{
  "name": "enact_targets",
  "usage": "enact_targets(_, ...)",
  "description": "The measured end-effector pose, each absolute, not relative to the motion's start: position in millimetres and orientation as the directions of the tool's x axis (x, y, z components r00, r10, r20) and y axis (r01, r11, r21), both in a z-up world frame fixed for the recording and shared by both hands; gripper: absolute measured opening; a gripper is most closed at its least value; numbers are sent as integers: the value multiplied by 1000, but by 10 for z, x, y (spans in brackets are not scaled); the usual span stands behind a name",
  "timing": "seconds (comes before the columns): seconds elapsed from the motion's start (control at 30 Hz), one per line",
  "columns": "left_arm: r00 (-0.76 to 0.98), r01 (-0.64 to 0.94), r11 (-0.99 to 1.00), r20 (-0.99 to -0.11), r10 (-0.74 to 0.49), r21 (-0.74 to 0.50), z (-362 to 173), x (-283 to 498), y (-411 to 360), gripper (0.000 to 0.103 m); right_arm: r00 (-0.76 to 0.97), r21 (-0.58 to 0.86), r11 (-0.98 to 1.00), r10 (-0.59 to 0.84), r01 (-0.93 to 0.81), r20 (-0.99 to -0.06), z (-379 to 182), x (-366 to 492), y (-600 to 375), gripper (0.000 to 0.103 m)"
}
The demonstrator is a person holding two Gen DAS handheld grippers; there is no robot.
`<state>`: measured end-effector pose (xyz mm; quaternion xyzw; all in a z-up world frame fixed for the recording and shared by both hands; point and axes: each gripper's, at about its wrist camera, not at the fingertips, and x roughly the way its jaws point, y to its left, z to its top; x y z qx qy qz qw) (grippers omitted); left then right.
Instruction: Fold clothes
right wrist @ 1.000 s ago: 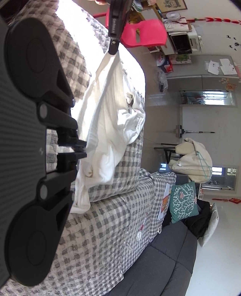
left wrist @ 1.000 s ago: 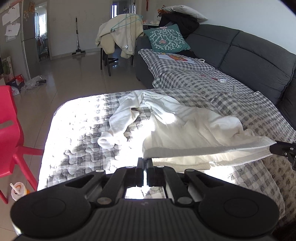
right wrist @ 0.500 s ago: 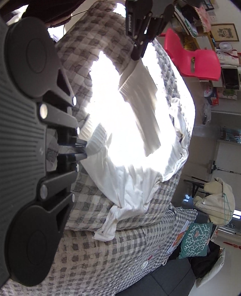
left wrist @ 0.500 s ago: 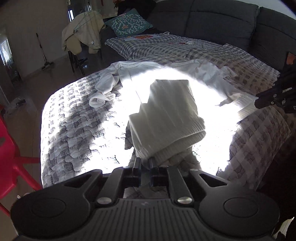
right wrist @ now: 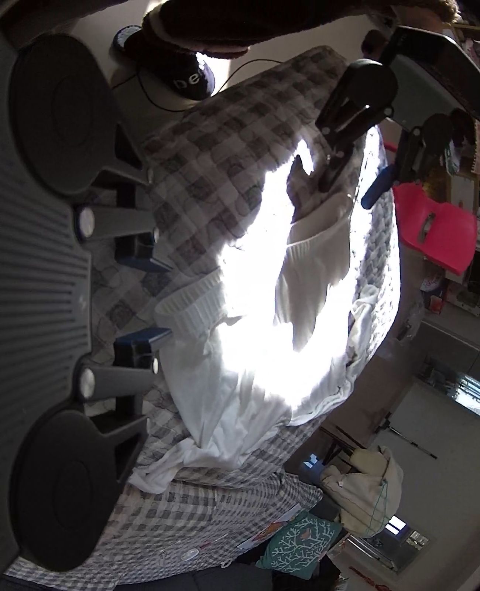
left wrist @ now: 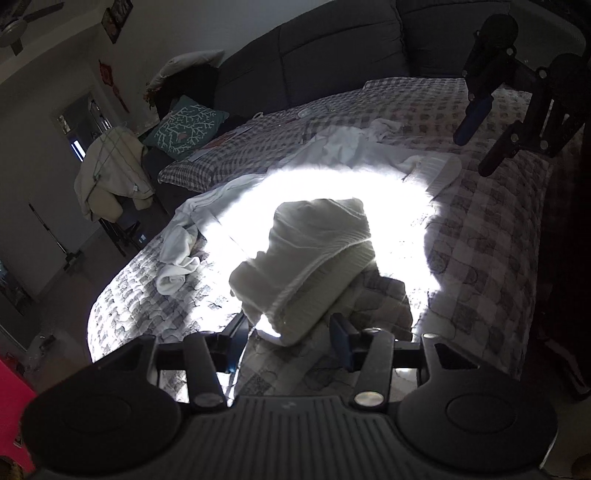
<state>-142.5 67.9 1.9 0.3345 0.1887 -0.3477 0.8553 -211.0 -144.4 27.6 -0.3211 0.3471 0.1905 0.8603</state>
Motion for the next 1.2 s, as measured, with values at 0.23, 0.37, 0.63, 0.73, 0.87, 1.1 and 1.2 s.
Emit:
enact_targets(0.23, 570, 706, 688, -711, -411, 169, 267, -1170, 702, 63, 739, -561, 648, 6, -516, -674, 164, -2066, -1412, 36)
enact_targets(0.37, 363, 501, 792, -746, -559, -349, 308, -784, 977, 70, 767, -597, 615, 19, -514, -641, 157, -2091, -1408, 36)
enact_targets(0.63, 338, 148, 726, -655, -676, -672, 138, -449, 1289, 68, 761, -627, 532, 54, -569, -646, 22, -2104, -1303, 35)
enact_targets(0.73, 350, 89, 710, -646, -679, -698, 120, -402, 1322, 64, 762, -625, 538, 50, -565, -645, 10, -2077, -1328, 34)
enact_targets(0.87, 361, 71, 721, -656, -663, -689, 125, -378, 1310, 54, 753, -597, 567, 65, -568, -655, 19, -2023, -1384, 31)
enact_targets(1.1, 365, 71, 762, -694, -620, -644, 119, -373, 1315, 32, 733, -535, 633, 78, -560, -676, 63, -1943, -1454, 15)
enact_targets(1.2, 352, 83, 770, -705, -616, -632, 108, -381, 1316, 21, 719, -510, 650, 82, -563, -690, 77, -1935, -1449, 8)
